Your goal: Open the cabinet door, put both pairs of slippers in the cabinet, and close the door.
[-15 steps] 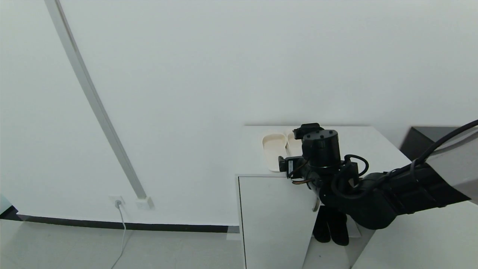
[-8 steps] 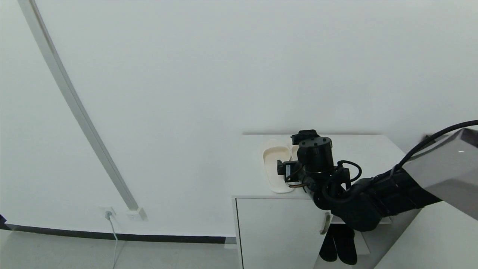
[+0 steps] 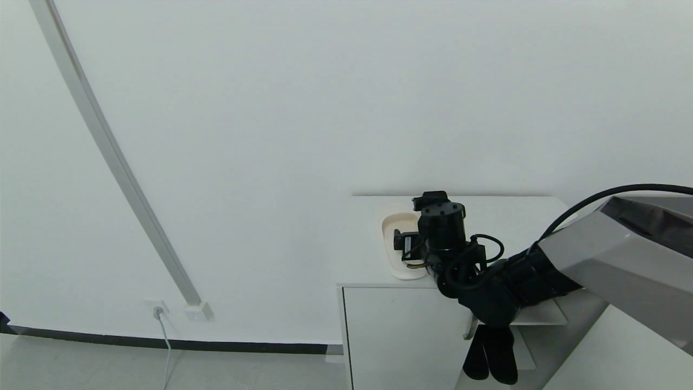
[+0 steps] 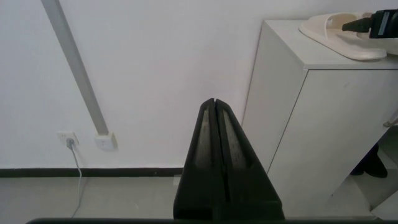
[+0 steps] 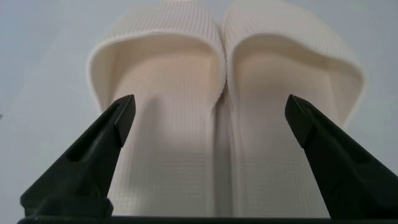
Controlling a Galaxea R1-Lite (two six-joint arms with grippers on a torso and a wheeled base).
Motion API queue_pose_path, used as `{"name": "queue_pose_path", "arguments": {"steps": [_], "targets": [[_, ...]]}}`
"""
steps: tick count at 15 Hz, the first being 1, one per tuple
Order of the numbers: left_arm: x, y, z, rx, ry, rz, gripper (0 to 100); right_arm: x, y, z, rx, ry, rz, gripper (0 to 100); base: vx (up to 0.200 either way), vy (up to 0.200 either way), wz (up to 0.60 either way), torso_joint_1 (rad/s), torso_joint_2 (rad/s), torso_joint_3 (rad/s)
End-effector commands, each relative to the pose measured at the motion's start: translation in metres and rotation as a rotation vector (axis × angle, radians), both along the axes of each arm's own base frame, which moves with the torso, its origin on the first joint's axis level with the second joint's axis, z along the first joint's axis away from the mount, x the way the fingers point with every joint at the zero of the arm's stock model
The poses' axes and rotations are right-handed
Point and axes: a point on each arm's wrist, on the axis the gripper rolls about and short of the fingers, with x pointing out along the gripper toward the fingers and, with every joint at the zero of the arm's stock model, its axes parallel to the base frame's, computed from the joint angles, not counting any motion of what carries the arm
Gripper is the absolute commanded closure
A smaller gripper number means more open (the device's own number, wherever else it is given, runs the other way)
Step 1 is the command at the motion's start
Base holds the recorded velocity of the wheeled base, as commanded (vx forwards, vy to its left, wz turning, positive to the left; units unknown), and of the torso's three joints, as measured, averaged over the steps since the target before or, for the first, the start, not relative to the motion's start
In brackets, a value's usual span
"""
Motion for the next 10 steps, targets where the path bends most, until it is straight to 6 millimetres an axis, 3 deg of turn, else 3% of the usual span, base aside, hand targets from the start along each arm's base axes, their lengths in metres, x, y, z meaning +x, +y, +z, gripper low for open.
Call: {"name": "queue_pose_path", "arguments": {"steps": [1,7,10], "targets": [[0.0,0.0,0.0,0.0,0.002,0.0,100,0.012,-0.001,-0.006,-0.002,0.0,-0.018,0,0.0,0.0,0.0,0.0,0.0,0.0],[0.0,0.0,0.0,0.0,0.002,0.0,100,0.04,0.001,-0.005,-0.009,-0.025,-0.026,0,0.0,0.0,0.0,0.0,0.0,0.0],[0.0,0.0,0.0,0.0,0.002,0.0,100,0.045,0.001,-0.003,-0.005,-0.028,-0.033,0,0.0,0.0,0.0,0.0,0.0,0.0]]}}
